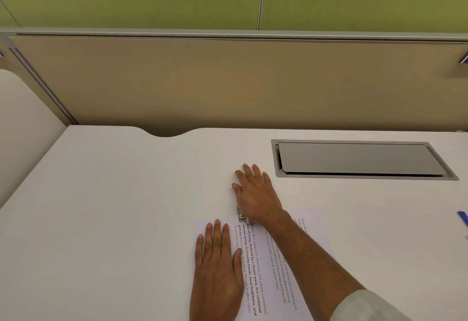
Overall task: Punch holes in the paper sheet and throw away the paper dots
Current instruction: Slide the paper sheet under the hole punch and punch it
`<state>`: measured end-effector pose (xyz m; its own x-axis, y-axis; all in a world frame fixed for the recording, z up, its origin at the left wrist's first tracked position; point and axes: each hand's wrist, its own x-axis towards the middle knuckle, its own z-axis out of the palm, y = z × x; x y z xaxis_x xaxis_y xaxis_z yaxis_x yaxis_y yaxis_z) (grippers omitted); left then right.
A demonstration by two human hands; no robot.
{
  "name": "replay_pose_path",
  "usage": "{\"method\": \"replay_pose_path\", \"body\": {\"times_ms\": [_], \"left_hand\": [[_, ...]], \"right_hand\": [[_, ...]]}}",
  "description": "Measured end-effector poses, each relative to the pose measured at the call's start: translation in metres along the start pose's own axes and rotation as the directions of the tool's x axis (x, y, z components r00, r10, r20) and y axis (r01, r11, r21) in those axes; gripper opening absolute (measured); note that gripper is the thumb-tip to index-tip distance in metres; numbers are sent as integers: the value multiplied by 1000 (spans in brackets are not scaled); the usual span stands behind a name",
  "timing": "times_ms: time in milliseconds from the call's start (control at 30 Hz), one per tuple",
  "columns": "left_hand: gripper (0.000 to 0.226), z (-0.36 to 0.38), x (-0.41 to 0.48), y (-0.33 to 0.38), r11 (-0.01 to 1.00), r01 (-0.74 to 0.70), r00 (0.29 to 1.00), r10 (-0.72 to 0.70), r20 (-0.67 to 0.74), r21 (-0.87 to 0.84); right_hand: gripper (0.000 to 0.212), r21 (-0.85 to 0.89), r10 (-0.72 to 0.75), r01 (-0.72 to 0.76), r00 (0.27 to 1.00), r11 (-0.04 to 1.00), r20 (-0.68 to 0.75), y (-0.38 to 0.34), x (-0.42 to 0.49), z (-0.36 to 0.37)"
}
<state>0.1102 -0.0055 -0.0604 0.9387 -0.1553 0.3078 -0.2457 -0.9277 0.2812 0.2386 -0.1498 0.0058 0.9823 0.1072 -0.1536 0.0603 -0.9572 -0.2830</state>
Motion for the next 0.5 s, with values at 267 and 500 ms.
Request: {"method": "replay_pose_path", "body": {"times_ms": [267, 500], "left_hand": [[61, -2, -1, 1, 1000, 18, 999, -19, 38, 22], [63, -3, 0, 1, 1000, 15, 999, -15, 32, 15]], "right_hand": [[59, -28, 14, -13, 1000, 1000, 23, 1, 2, 3], [61, -35, 22, -21, 999, 999, 35, 2, 5, 6]]}}
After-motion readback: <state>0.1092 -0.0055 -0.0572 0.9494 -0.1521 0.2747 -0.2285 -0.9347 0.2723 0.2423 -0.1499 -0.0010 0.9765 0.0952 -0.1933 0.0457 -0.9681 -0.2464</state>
